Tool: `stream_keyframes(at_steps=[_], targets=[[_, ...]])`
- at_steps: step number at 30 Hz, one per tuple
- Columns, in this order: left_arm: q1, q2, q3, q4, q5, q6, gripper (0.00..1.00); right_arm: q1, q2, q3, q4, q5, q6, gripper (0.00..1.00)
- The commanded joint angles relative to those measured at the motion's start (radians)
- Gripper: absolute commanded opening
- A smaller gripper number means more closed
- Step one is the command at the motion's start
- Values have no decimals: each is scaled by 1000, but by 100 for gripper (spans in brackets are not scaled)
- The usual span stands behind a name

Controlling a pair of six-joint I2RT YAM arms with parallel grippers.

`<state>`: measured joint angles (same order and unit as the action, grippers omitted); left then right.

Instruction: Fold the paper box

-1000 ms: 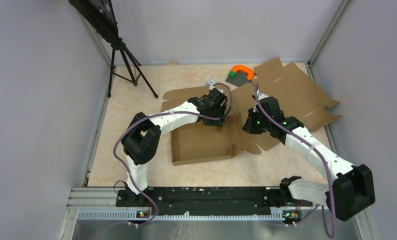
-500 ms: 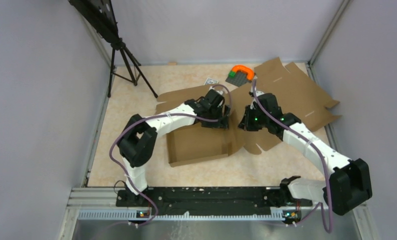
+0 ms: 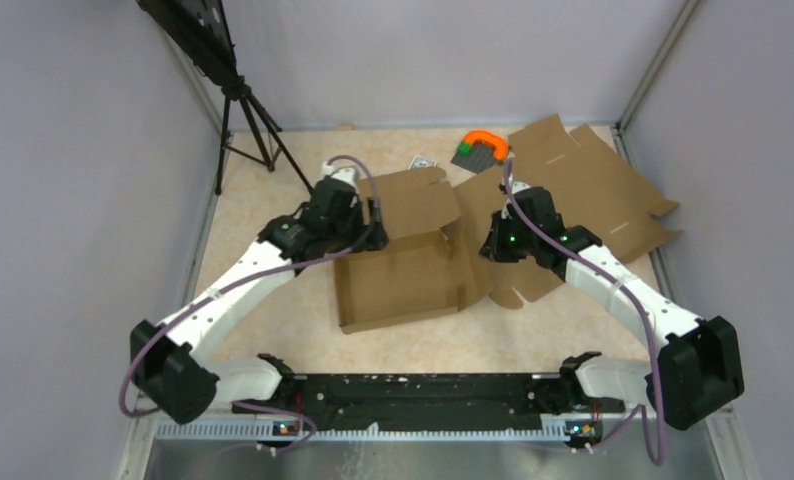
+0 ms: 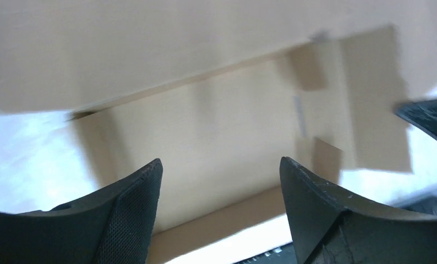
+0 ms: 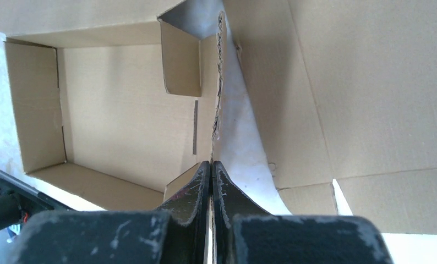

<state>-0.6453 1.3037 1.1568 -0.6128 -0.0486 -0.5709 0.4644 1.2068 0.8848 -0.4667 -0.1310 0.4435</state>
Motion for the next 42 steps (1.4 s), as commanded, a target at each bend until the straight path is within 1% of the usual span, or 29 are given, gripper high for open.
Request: stream_keyframes(at_steps=[1, 3, 5, 10, 13, 16, 19, 22, 27, 31, 37, 42], targets=[[123, -117, -167, -97, -76, 3, 80, 2, -11, 25, 2, 26, -23, 0], [166, -169, -229, -91, -86, -18, 82, 2, -12, 25, -1, 26, -26, 0], [187, -203, -276, -92, -100, -35, 83, 2, -11, 25, -1, 23, -27, 0], [223, -222, -337, -100, -107, -47, 82, 2, -7, 25, 0, 18, -30, 0], [231, -205, -355, -79, -84, -43, 73, 2, -2, 32, -2, 4, -32, 0], [232, -178, -378, -51, -91, -32, 63, 2, 3, 43, -3, -26, -24, 0], [233, -156, -399, -24, -86, -23, 56, 3, 3, 60, 6, -84, 5, 0], [233, -144, -422, 18, -61, -20, 42, 15, 8, 84, 15, -111, 28, 0], [231, -108, -437, 83, 33, -20, 10, 66, 49, 118, 29, -111, 47, 0], [225, -97, -444, 114, 80, -31, 5, 123, 101, 132, 65, -104, 74, 0], [198, -106, -446, 142, 75, -45, 3, 167, 155, 138, 145, -117, 121, 0], [192, -103, -449, 147, 68, -45, 3, 189, 210, 122, 184, -128, 123, 0]])
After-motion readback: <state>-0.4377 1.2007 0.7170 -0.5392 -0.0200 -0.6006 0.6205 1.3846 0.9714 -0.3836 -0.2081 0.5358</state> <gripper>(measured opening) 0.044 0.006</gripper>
